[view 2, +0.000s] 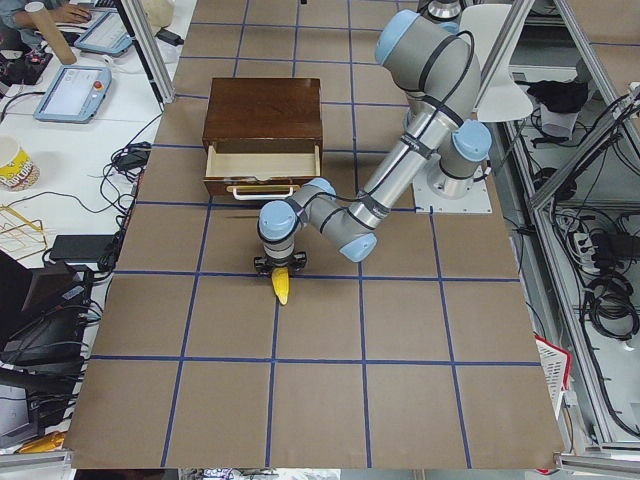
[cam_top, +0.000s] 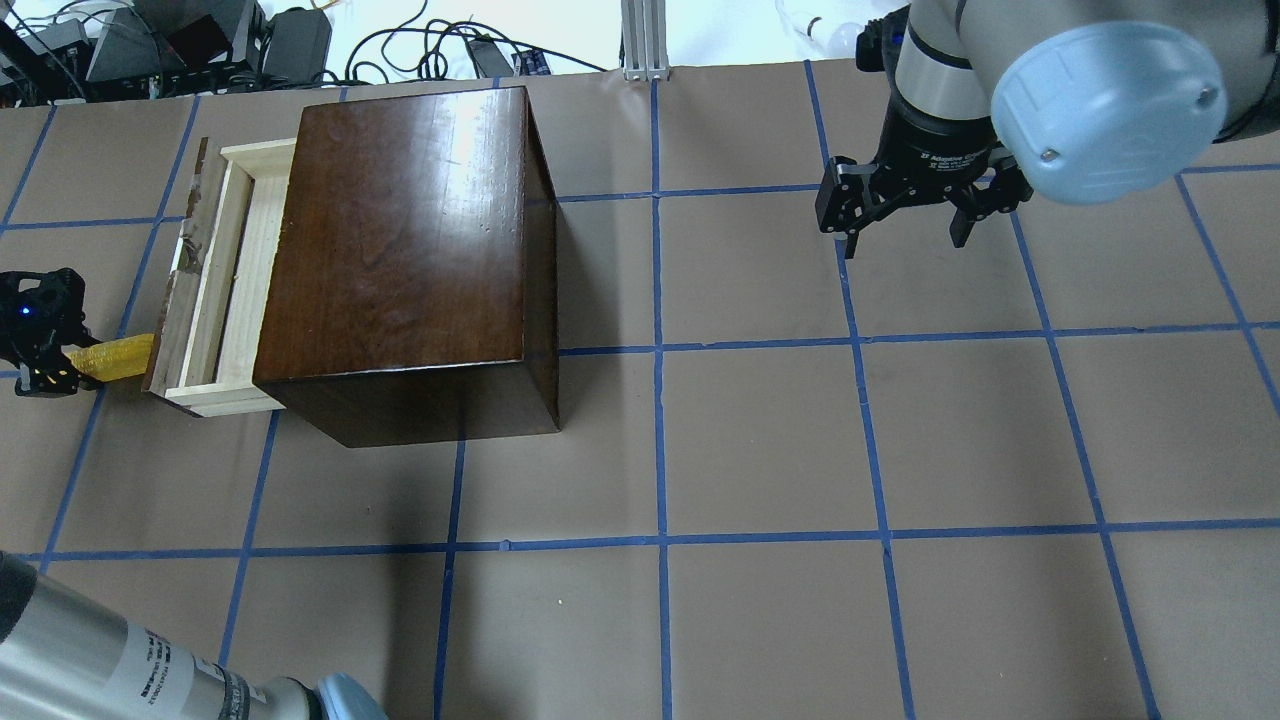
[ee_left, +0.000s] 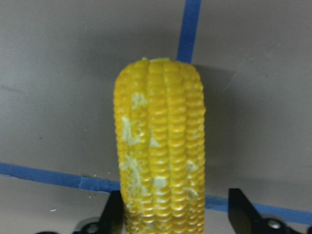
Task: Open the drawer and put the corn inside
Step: 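Lower the left gripper and grasp the yellow corn cob, then lift the corn and carry it over the open drawer with the left gripper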
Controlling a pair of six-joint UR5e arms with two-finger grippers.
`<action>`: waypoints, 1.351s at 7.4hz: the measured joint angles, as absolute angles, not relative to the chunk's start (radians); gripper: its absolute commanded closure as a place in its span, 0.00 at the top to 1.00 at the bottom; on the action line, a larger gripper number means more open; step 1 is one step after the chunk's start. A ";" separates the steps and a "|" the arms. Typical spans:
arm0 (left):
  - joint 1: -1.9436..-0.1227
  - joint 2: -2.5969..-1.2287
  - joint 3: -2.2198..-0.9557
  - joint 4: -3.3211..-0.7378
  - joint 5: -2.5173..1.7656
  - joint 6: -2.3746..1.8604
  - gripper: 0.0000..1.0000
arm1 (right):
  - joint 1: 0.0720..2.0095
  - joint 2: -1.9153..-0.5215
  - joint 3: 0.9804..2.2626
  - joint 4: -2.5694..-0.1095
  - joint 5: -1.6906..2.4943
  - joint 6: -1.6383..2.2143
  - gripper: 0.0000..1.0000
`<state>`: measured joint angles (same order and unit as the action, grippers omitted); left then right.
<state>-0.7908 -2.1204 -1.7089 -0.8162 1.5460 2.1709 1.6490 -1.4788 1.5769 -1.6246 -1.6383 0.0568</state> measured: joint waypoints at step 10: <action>-0.805 -2.012 -1.611 -0.970 1.526 2.038 0.00 | 1.649 -1.479 1.577 -1.624 -1.638 0.057 1.00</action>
<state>-0.8054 -2.0121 -1.6110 -0.9704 1.5261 2.0379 1.6490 -1.4788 1.5769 -1.6245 -1.6383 0.0567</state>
